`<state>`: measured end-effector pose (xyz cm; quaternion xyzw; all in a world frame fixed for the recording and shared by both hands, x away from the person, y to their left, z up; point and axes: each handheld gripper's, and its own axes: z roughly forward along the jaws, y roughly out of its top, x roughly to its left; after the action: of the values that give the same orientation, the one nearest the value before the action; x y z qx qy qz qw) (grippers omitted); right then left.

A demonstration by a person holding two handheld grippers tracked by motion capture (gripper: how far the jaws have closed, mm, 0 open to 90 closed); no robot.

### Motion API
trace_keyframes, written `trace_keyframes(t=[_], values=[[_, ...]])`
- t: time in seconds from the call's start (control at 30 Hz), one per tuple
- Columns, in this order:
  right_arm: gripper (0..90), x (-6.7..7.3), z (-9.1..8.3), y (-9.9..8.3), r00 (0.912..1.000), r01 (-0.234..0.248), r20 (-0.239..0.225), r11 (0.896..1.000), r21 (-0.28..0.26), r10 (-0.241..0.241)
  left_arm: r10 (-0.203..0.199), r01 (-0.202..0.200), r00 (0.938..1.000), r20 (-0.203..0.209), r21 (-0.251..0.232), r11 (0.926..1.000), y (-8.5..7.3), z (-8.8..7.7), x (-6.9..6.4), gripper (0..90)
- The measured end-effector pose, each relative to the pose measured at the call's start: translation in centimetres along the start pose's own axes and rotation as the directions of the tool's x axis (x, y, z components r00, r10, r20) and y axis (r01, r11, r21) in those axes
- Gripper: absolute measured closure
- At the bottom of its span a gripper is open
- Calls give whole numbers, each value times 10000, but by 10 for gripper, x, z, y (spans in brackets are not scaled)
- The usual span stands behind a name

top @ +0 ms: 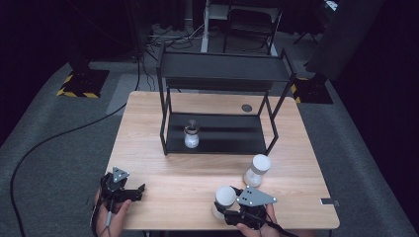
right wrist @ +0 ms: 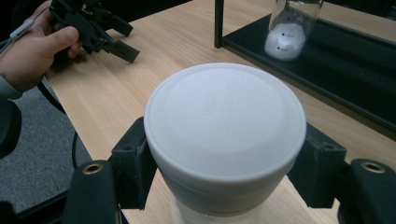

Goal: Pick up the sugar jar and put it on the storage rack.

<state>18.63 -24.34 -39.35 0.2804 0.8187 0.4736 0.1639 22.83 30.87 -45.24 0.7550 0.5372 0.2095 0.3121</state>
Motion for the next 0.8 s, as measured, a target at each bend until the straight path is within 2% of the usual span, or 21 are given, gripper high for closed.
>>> trace_keyframes(t=[0.8], values=[[334, -10, -4, 52, 9997, 3, 235, 9994, -340, 5, -61, 61, 10000, -51, -6, 10000, 1, 1, -1, 3]])
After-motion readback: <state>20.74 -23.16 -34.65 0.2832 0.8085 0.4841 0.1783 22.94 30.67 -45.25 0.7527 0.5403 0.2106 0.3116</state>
